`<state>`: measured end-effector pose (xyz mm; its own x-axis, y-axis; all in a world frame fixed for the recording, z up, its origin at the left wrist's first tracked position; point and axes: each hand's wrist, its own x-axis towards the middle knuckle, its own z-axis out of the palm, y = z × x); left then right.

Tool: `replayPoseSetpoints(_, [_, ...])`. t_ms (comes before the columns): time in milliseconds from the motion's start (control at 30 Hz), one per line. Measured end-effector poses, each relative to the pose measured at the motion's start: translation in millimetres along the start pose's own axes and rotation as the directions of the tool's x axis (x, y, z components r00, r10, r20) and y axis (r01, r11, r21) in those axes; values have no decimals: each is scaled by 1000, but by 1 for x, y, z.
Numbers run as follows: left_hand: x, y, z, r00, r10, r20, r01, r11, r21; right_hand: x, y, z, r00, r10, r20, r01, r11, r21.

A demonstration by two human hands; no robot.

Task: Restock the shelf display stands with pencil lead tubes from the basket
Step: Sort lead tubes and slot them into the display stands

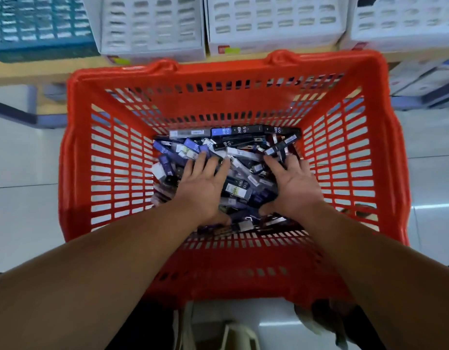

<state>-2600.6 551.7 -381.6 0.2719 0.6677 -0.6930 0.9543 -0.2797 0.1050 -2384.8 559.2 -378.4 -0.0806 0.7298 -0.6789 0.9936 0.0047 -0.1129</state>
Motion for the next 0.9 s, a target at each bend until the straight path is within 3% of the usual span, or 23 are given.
replayPoseSetpoints(133, [6, 5, -13, 996, 2, -94, -1, 1000, 6, 8, 7, -5, 1000, -16, -20, 17, 998, 62])
replayPoseSetpoints(367, [12, 10, -14, 994, -57, -96, 59, 998, 22, 4, 9, -3, 995, -46, -83, 60, 981, 182])
replayPoseSetpoints(467, [15, 9, -12, 994, -66, -89, 68, 997, 28, 3, 11, 2, 986, 4, -166, 56, 932, 358])
replayPoseSetpoints(567, [19, 7, -14, 995, -67, -69, 64, 997, -38, 3, 17, 3, 986, 76, -146, 9, 861, 509])
replayPoseSetpoints(667, [23, 8, -20, 993, -98, -64, 94, 994, -60, 4, 16, 7, 996, 34, -77, 8, 875, 484])
replayPoseSetpoints(900, [24, 7, -14, 982, -189, 11, 189, 981, 38, 11, 9, 20, 990, 86, -112, -43, 937, 346])
